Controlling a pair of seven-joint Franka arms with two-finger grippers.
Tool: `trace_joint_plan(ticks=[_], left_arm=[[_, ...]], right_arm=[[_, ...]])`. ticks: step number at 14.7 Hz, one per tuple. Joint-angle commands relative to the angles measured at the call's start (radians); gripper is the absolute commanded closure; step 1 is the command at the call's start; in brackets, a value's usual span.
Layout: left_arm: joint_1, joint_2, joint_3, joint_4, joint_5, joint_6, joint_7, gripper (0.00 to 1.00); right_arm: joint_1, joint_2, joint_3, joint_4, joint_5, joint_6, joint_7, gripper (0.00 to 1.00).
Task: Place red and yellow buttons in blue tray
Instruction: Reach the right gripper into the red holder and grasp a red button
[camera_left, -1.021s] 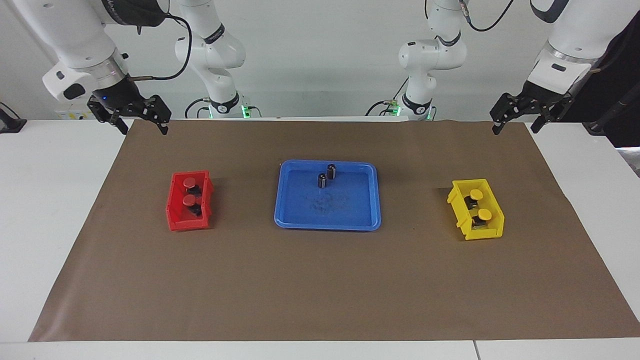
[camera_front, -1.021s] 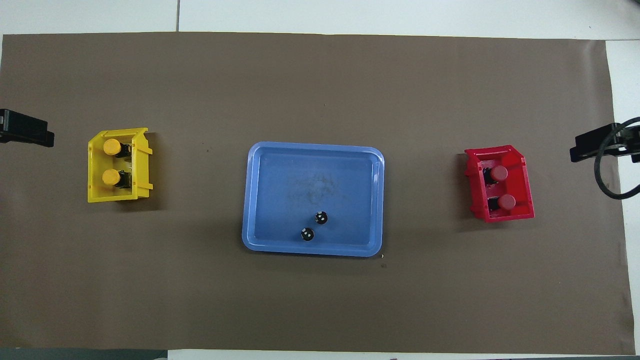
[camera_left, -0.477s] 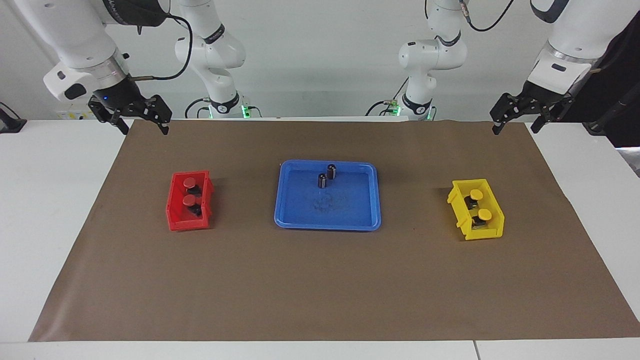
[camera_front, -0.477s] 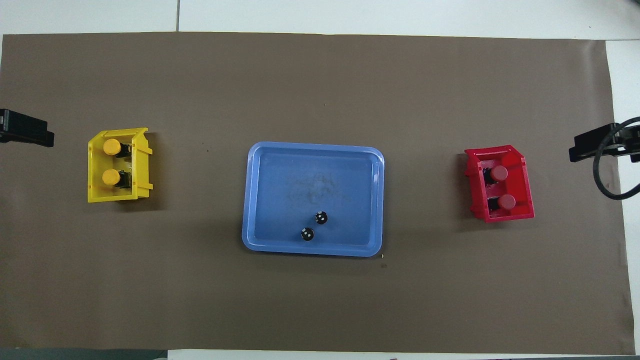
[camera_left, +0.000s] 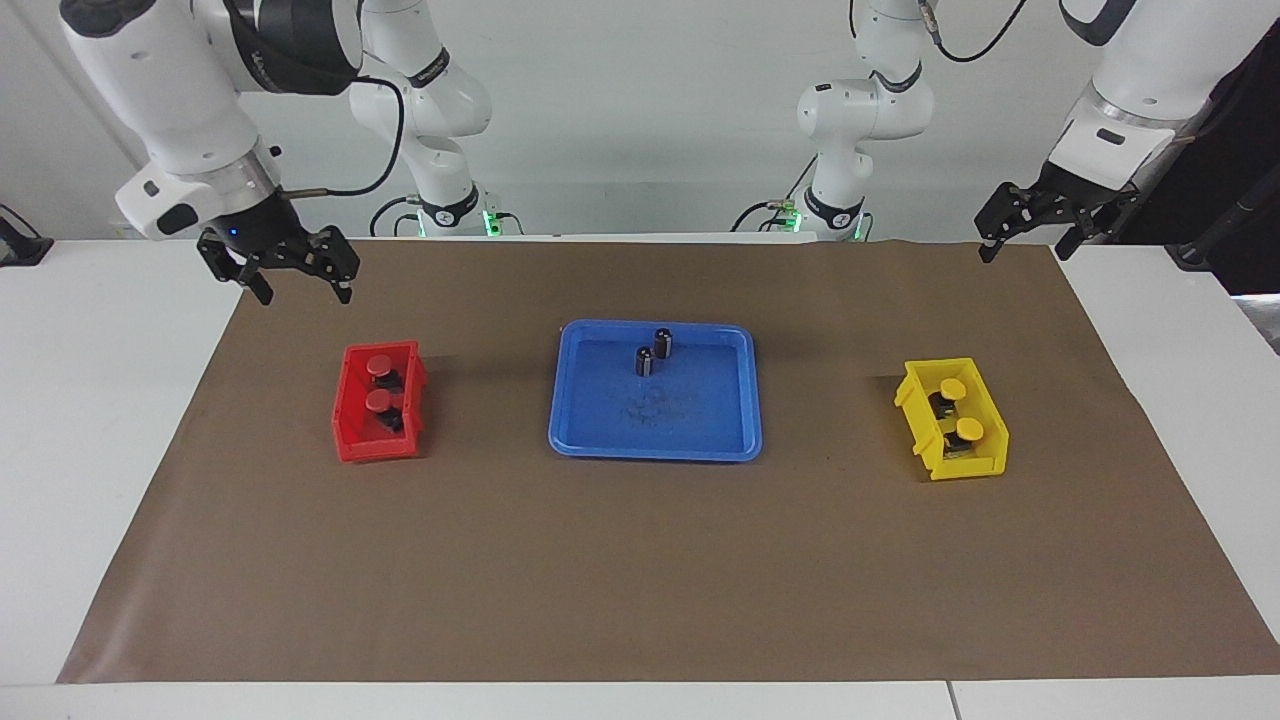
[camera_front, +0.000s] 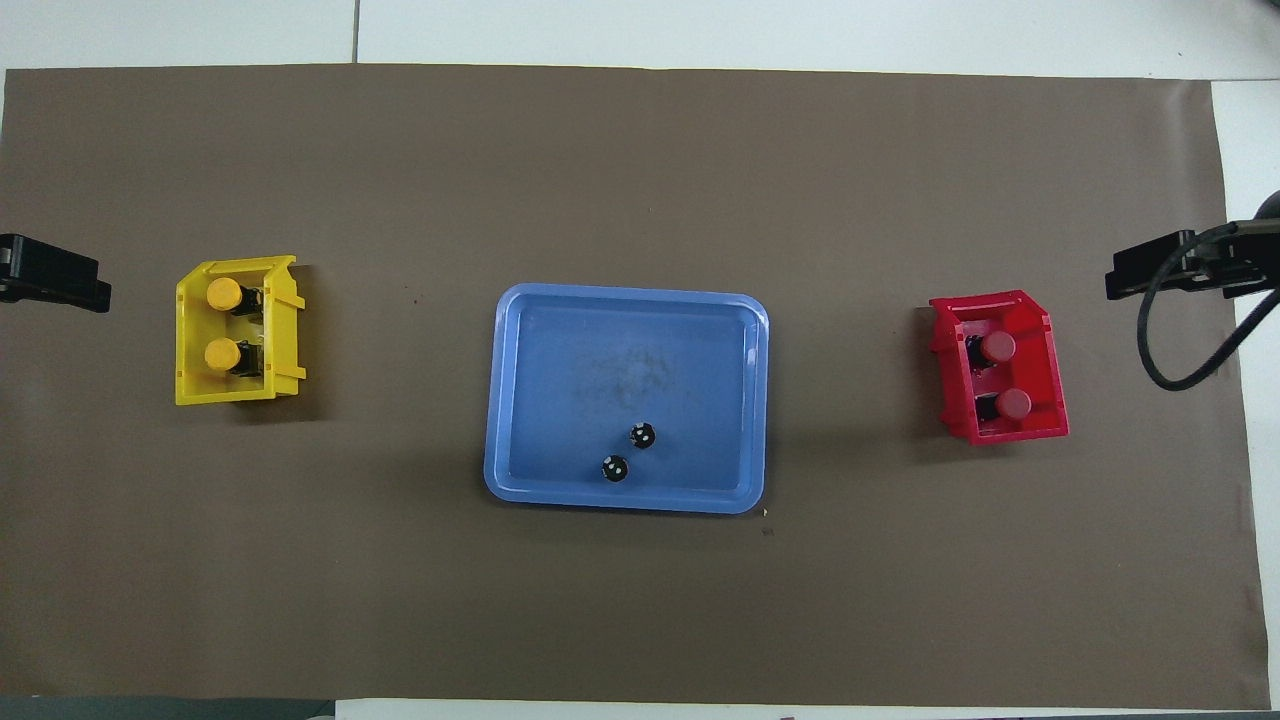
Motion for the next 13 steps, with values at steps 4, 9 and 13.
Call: trace_joint_plan(ticks=[4,9,13], left_arm=[[0.000,-0.037,0.013,-0.038,0.001,-0.005,0.014,0.00],[0.022,-0.054,0.015,-0.070,0.001,-0.008,0.008,0.00],[0.020,-0.055,0.015,-0.070,-0.001,-0.008,0.008,0.00]], right_arm=[[0.043,-0.006,-0.001,-0.297,0.020,0.331,0.027,0.08],[-0.019,0.039,-0.001,-0.351,0.020,0.426,-0.063,0.22],[-0.024,0.042,-0.001,-0.428,0.020,0.537,-0.057,0.26]])
